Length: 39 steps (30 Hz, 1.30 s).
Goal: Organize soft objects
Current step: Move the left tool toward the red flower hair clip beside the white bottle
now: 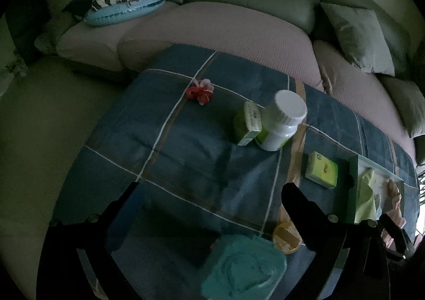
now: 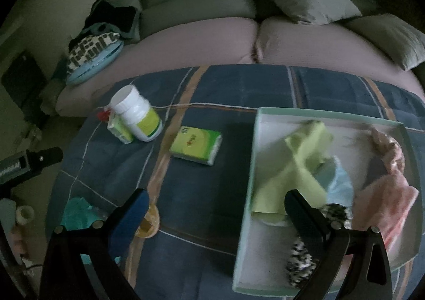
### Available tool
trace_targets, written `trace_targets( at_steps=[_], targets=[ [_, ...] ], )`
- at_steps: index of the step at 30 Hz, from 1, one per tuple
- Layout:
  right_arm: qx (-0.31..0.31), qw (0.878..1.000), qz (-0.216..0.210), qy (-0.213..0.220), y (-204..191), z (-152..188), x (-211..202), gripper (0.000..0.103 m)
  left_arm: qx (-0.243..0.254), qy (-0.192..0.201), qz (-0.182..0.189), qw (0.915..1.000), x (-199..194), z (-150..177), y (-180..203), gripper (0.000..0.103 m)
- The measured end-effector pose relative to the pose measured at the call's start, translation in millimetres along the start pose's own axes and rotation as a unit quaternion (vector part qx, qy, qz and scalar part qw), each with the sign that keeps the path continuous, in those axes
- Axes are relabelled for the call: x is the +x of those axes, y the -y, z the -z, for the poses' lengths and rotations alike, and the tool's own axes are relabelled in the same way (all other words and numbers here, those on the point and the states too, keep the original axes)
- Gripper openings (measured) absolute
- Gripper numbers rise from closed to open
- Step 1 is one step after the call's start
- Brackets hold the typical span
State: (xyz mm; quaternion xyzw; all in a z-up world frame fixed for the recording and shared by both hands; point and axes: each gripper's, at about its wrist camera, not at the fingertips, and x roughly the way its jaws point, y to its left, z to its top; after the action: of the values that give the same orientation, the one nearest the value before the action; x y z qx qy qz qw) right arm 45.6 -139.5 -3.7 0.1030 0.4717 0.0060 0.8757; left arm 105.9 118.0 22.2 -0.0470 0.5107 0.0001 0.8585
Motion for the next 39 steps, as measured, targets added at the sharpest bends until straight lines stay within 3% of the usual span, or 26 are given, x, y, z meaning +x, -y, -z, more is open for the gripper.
trace_targets(
  at_steps=[11, 16, 22, 30, 33, 39],
  targets=[
    [-0.025, 0.999, -0.035, 0.016, -45.3, -18.1, 9.0, 0.102, -0.019, -0.010, 0.038, 0.9991, 27.9, -32.0, -32.6, 0.103],
    [-0.062, 0.996, -0.065, 0.020, -79.5, -31.5, 15.3, 0.093, -0.030, -0.007, 0.067, 0.9973, 36.7, -45.5, -53.9, 0.103],
    [-0.113, 0.989, -0.091, 0.015, -122.1, -43.6, 29.5, 0.077, -0.009, -0.007, 0.053, 0.9985, 51.6, -63.7, -68.5, 0.103],
    [-0.169, 0.982, -0.088, -0.013, -161.5, -57.9, 55.5, 0.068, 0.050, -0.034, 0.052, 0.9968, 82.6, -79.1, -68.9, 0.103],
    [-0.188, 0.978, -0.081, -0.023, -172.5, -61.7, 67.5, 0.057, 0.060, -0.036, 0.065, 0.9954, 90.0, -83.7, -67.1, 0.103],
    [-0.205, 0.976, -0.064, -0.038, -181.7, -67.5, 88.7, 0.053, 0.077, -0.036, 0.067, 0.9941, 106.2, -95.3, -65.1, 0.103]
  ],
)
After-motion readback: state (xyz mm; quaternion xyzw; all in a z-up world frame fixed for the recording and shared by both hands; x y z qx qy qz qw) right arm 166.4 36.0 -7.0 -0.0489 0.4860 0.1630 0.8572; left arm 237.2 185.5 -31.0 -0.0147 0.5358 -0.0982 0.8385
